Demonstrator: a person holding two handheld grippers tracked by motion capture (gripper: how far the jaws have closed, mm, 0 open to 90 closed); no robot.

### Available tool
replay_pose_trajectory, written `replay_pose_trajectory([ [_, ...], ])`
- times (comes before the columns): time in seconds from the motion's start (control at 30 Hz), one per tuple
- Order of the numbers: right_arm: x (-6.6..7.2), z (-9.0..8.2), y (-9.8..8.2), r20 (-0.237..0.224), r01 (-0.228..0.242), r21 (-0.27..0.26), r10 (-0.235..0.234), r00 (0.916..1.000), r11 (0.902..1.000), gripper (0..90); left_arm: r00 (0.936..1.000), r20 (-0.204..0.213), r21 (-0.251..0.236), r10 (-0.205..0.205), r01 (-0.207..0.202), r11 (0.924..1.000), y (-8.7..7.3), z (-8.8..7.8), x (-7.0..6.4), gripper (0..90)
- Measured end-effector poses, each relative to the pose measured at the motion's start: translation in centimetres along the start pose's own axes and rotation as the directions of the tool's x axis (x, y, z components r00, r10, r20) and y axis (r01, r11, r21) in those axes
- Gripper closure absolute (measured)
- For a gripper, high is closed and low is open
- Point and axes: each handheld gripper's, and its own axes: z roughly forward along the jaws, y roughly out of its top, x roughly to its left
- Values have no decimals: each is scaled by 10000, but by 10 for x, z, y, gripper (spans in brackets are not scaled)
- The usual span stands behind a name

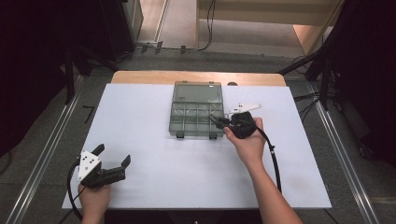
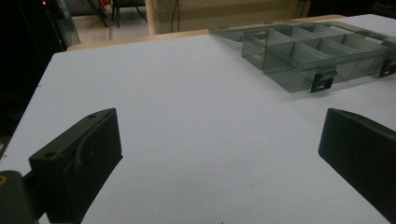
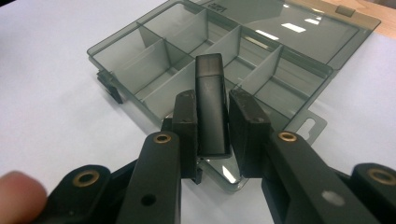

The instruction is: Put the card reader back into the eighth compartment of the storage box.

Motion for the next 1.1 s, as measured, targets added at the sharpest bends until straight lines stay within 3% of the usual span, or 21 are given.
replay_pose_trajectory([
  [0.2, -6, 2, -1, 189, -146, 58, 145, 9997, 9999, 715, 10000, 2, -3, -54, 54, 10000, 0, 0, 0, 0],
  [0.4, -9, 4, -3, -11, -507, -9, 507, 9987, 9987, 695, 10000, 17, -28, -60, 61, 10000, 0, 0, 1, 0],
  [0.47, -9, 1, -2, 113, -756, -311, 760, 9970, 9966, 565, 10000, 37, -1, -18, 18, 10000, 0, -1, 0, 0],
  [0.53, -10, -4, -2, -140, -1031, -657, 1024, 9946, 9925, 434, 10000, 71, -42, 14, -14, 10000, 0, -1, 0, 0],
  [0.57, -9, -7, -2, 107, -1044, -759, 1055, 9944, 9916, 397, 10000, 66, -29, 13, -13, 10000, 0, -1, 0, 0],
  [0.63, -10, -13, -2, -91, -953, -902, 948, 9955, 9914, 361, 10000, 65, 9, 20, -20, 10000, 0, 0, 0, 0],
  [0.7, -8, -19, -3, 91, -652, -961, 664, 9978, 9932, 229, 10000, 81, 7, -14, 14, 10000, 0, -1, 1, 0],
  [0.77, -7, -25, -5, 64, -368, -995, 376, 9993, 9944, 178, 10000, 74, 0, -44, 44, 10000, 0, 0, 1, 0],
  [0.9, -9, -38, -13, -363, -428, -1361, 382, 9986, 9898, 90, 10000, 79, -3, -53, 53, 10000, 0, 0, 1, 0],
  [0.97, -10, -43, -17, -381, -441, -1552, 386, 9985, 9869, 79, 10000, 80, -4, -29, 29, 10000, 0, 0, 1, 0],
  [1.03, -10, -48, -21, -272, -470, -1684, 430, 9987, 9846, 0, 10000, 77, 7, -31, 31, 10000, 0, -1, 1, 0],
  [1.1, -10, -53, -25, -259, -482, -1833, 442, 9987, 9819, 0, 10000, 78, 10, -14, 14, 10000, 0, -1, 1, 0],
])
